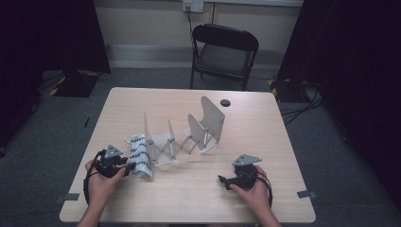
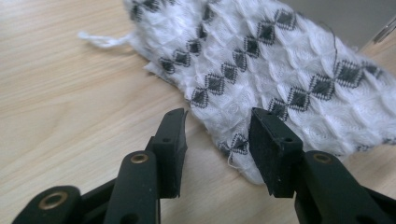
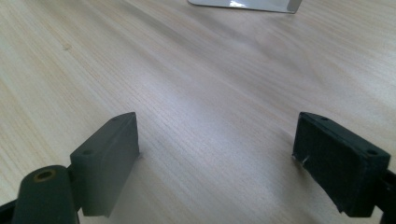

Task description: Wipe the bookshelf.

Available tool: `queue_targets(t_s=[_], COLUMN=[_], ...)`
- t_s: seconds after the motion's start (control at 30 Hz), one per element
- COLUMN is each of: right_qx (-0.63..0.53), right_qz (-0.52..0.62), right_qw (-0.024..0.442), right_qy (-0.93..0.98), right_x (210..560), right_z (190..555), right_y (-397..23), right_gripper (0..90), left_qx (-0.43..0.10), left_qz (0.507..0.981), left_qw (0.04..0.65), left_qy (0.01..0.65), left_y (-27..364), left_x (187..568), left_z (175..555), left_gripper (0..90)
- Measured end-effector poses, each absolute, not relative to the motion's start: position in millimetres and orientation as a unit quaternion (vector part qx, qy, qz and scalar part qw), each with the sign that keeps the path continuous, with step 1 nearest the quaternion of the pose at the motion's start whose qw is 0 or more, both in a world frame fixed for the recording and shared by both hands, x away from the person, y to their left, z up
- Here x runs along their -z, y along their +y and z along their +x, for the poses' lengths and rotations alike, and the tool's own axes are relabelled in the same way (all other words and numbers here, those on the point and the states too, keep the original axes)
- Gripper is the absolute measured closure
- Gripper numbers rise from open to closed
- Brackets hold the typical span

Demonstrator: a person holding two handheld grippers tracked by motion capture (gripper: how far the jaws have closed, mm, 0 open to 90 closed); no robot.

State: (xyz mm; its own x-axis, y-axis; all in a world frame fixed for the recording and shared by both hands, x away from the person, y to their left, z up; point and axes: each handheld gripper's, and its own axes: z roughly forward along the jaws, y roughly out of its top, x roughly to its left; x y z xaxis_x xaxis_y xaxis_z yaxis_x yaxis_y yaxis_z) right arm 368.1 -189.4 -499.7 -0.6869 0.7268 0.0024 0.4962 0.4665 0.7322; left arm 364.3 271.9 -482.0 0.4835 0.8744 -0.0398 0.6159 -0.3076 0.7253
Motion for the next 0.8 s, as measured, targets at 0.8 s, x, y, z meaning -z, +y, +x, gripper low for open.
queue_targets(t_s=[0.8], right_qx=[-0.368], right_qz=[0.361], right_qw=[0.155], right_qy=[0.843], right_x=[500], right_z=[369], right_y=[-190], right_gripper=[13.7], left_qx=[-0.202], left_qz=[0.798], left_qw=[0.353], left_qy=[0.445], left_y=[253], left_x=[482], left_z=[377], left_gripper=[61.3])
